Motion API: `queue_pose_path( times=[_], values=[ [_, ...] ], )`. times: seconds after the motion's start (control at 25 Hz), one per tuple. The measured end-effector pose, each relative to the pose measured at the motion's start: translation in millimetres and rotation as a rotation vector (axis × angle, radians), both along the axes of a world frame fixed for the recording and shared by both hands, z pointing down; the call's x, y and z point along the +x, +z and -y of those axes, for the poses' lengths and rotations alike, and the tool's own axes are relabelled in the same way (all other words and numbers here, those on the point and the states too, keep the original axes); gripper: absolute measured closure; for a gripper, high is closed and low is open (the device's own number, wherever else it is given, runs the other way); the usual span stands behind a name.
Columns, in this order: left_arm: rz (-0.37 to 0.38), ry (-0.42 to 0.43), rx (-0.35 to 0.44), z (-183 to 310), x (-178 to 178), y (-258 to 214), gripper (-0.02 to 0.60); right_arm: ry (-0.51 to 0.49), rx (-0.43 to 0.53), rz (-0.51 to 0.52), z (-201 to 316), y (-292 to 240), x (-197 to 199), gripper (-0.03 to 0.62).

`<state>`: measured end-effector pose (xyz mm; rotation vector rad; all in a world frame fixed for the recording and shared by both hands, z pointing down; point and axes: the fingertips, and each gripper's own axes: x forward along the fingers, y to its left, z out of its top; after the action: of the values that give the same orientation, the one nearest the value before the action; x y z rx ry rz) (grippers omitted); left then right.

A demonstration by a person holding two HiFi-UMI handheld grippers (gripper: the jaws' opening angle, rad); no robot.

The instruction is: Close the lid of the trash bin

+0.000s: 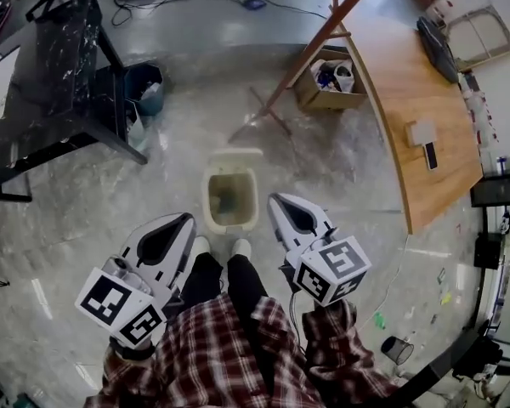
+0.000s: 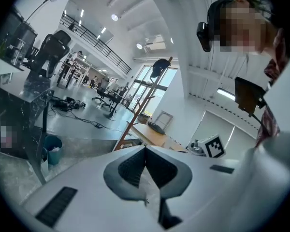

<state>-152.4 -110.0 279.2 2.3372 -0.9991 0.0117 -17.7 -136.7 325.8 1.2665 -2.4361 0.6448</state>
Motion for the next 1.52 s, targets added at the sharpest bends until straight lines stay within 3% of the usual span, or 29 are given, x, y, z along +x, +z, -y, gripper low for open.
queue_pose_path(
  times=[0.32, 0.8, 1.0, 1.08, 1.32, 1.52],
  values=[
    [-0.008, 0.035, -0.097, 13.6, 30.8, 69.3, 0.571, -0.019, -0.086, -0.047, 37.5, 77.5, 27.5, 0.582],
    [-0.005, -0.072, -0.221, 31.2, 32.9, 185.7, 0.571, -0.276, -0.198, -0.187, 119.3, 205.5, 28.5, 0.58],
    [0.009, -0.068, -0.255, 44.2, 32.5, 226.1, 0.571, -0.374, -0.232, -0.257, 153.1, 245.7, 24.5, 0.574],
    [0.015, -0.058, -0.26, 51.2, 32.9, 240.0, 0.571, -0.434, -0.251, -0.275, 163.2, 259.6, 19.0, 0.538],
    [0.024, -0.028, -0.294, 60.4, 43.5, 270.3, 0.571, -0.589, -0.353, -0.271, 171.5, 296.4, 16.6, 0.516],
    [0.024, -0.017, -0.328, 61.4, 54.0, 284.9, 0.571, -0.612, -0.427, -0.228, 171.3, 306.8, 17.3, 0.516]
  ],
)
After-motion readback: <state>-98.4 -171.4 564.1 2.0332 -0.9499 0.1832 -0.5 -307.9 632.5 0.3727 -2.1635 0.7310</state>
